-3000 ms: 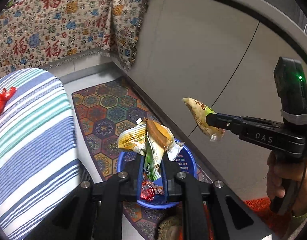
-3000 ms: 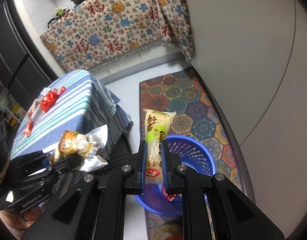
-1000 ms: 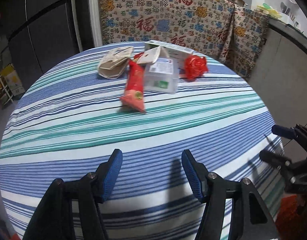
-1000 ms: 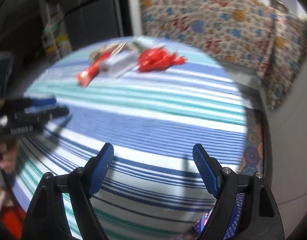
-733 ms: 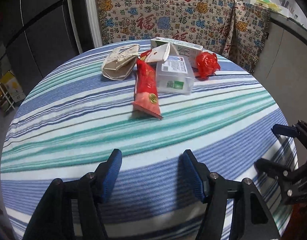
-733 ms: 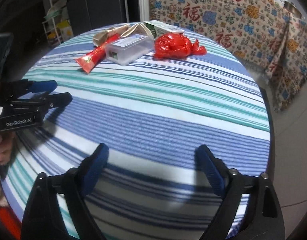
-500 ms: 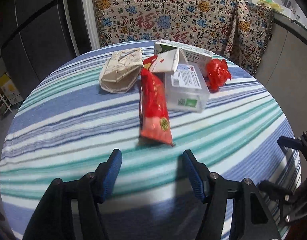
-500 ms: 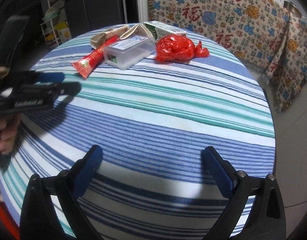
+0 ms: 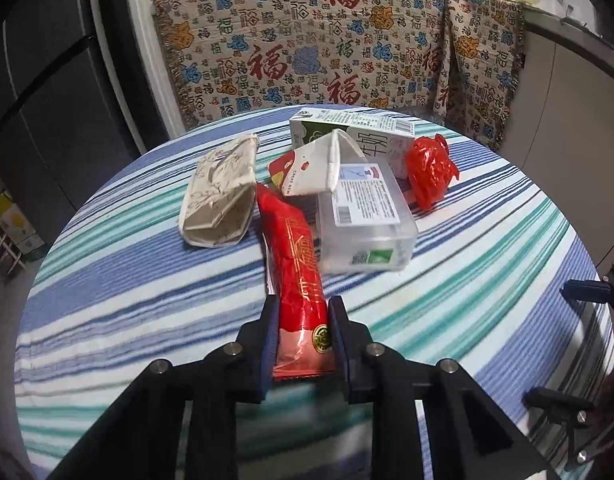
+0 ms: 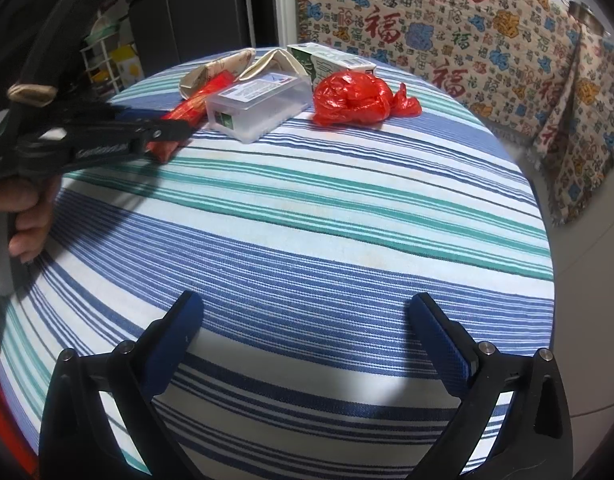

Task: Collect trash
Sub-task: 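Grasp the red snack stick wrapper with the left tool and lift it, then grasp the knotted red plastic bag with the right tool and lift it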

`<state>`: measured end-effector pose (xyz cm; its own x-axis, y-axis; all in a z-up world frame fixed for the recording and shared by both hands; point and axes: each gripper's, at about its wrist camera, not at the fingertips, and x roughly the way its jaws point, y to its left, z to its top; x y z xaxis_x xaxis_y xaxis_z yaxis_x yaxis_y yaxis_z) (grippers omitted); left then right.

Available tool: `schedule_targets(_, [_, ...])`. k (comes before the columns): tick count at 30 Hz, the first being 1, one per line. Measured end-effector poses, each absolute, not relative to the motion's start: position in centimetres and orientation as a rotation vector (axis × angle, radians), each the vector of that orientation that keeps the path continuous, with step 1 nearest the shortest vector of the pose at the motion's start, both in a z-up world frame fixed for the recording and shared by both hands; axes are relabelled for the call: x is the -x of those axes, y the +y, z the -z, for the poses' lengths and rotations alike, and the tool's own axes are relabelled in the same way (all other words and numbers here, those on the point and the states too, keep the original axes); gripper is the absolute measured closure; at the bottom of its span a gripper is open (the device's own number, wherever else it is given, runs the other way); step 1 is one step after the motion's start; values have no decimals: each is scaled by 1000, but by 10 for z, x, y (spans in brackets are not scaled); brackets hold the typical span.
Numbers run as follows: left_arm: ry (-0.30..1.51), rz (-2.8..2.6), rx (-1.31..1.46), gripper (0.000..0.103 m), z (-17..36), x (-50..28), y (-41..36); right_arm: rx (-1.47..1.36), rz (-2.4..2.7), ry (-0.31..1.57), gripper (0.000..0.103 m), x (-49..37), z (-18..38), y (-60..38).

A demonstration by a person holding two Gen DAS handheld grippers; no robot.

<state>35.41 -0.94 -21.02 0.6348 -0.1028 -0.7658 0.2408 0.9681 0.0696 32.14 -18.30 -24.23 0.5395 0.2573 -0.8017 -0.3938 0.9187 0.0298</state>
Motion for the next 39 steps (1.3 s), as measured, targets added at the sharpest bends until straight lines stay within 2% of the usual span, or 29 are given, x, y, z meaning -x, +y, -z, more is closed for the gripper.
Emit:
schedule_targets(10, [870,130,-51,78,200,-278,20,161,-386,923,1,-320,242,-184])
schedule_targets(13, [865,112,-51,74,203,-275,20,160,-382,922,1,-320,242,-183])
schedule_targets(15, [881,98,-48,58,208,-280,22,158,-380,922,1,-320,242,-183])
schedule_targets(17, [884,95,-36,48,211,-284,24,155,-377,922,1,-321,241,-184])
schedule_targets(18, [887,84,-33,47,214,-287,26,153,-375,922,1,-321,241,-185])
schedule_targets(31, [911,77,-26,42,223,-303,44,12,-269,922,2,-334,238,-211])
schedule_targets(39, [911,78,-30,42,223,-302,44,-171,-234,893,7,-402,211,-197])
